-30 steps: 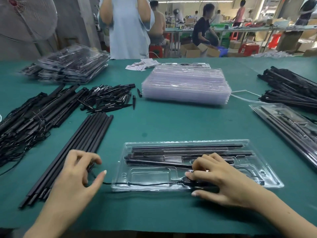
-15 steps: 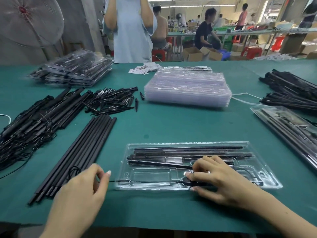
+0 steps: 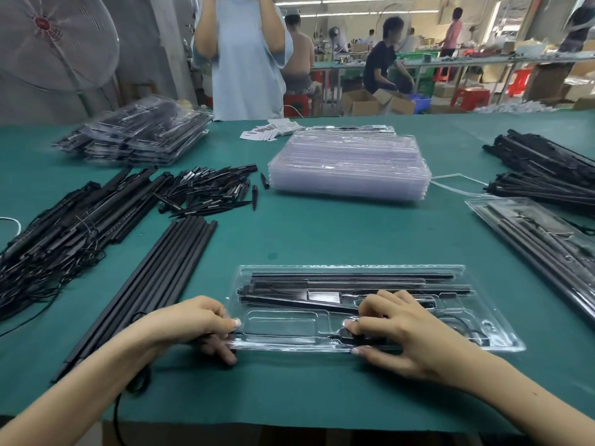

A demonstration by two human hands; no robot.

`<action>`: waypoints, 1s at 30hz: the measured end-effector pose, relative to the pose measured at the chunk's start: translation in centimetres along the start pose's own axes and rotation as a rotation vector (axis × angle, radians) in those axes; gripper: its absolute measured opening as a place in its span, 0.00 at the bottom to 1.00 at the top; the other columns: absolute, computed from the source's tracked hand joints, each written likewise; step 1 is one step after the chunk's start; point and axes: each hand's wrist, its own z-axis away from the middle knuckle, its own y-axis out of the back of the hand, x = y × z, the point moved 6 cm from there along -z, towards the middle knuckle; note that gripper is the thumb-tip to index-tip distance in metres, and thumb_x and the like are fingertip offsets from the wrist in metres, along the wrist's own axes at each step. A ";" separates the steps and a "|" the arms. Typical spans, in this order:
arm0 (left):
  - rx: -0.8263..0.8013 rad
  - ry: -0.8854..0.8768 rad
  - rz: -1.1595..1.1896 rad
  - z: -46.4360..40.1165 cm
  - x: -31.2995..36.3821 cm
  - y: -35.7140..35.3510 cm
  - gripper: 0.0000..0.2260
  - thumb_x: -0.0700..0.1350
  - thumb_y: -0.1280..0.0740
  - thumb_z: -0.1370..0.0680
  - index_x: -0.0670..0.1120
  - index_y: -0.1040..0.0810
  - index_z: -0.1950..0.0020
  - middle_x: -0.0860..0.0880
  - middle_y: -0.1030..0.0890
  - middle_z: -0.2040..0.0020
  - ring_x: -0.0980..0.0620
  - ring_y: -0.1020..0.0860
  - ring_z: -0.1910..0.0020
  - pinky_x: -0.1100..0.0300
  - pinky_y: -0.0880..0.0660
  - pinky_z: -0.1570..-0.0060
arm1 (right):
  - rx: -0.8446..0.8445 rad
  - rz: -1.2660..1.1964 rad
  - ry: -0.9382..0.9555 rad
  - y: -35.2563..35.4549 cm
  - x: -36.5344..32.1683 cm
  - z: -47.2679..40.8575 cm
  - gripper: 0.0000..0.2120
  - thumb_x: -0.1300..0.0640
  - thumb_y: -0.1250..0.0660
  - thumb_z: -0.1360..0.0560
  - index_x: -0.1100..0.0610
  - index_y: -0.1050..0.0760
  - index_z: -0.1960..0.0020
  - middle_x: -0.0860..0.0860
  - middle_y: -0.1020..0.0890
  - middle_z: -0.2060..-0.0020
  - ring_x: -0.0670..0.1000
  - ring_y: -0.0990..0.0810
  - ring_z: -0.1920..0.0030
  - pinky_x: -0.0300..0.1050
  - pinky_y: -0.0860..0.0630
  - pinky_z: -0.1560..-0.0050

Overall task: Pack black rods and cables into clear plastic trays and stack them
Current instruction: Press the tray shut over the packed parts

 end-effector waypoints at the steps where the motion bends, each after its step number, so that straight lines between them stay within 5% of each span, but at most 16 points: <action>1: -0.019 0.011 0.051 0.0 0.0 -0.1 0.08 0.40 0.35 0.21 0.41 0.31 0.59 0.46 0.19 0.70 0.49 0.17 0.68 0.68 0.32 0.75 | 0.010 -0.012 -0.005 0.0 0.0 0.0 0.12 0.40 0.41 0.23 0.45 0.25 0.47 0.44 0.27 0.55 0.43 0.33 0.56 0.37 0.42 0.55; 10: 0.019 -0.039 -0.061 -0.8 0.1 -0.5 0.10 0.41 0.38 0.19 0.42 0.34 0.60 0.48 0.19 0.72 0.54 0.26 0.82 0.66 0.35 0.79 | 0.086 -0.019 -0.012 0.0 0.2 0.2 0.15 0.39 0.41 0.23 0.47 0.22 0.46 0.45 0.26 0.56 0.44 0.32 0.55 0.41 0.36 0.53; 14: -0.044 -0.038 0.006 -0.5 -0.6 0.2 0.11 0.47 0.35 0.21 0.41 0.32 0.56 0.43 0.17 0.68 0.49 0.20 0.75 0.65 0.29 0.77 | 0.091 -0.024 -0.018 -0.1 0.3 0.3 0.15 0.39 0.40 0.24 0.46 0.22 0.46 0.45 0.26 0.56 0.44 0.30 0.55 0.43 0.34 0.53; 18: -0.157 0.082 -0.024 0.5 -1.1 1.5 0.23 0.58 0.31 0.31 0.39 0.26 0.52 0.40 0.15 0.59 0.47 0.17 0.67 0.64 0.25 0.72 | 0.088 -0.035 -0.025 0.0 0.3 0.1 0.14 0.40 0.39 0.24 0.47 0.22 0.47 0.45 0.26 0.56 0.44 0.31 0.55 0.41 0.35 0.53; 23: -0.176 0.117 0.121 1.0 -1.0 0.7 0.16 0.51 0.27 0.31 0.39 0.22 0.53 0.44 0.15 0.56 0.49 0.16 0.59 0.66 0.24 0.68 | 0.101 -0.041 -0.025 0.1 0.1 0.0 0.15 0.40 0.39 0.24 0.47 0.22 0.47 0.45 0.26 0.56 0.44 0.31 0.55 0.43 0.34 0.53; 30: 0.038 0.083 0.190 0.2 -0.6 -0.4 0.10 0.41 0.32 0.23 0.40 0.30 0.61 0.42 0.20 0.69 0.54 0.22 0.77 0.68 0.31 0.79 | 0.097 -0.040 -0.034 0.3 0.0 0.0 0.15 0.40 0.39 0.24 0.48 0.21 0.48 0.46 0.25 0.56 0.45 0.30 0.55 0.44 0.34 0.52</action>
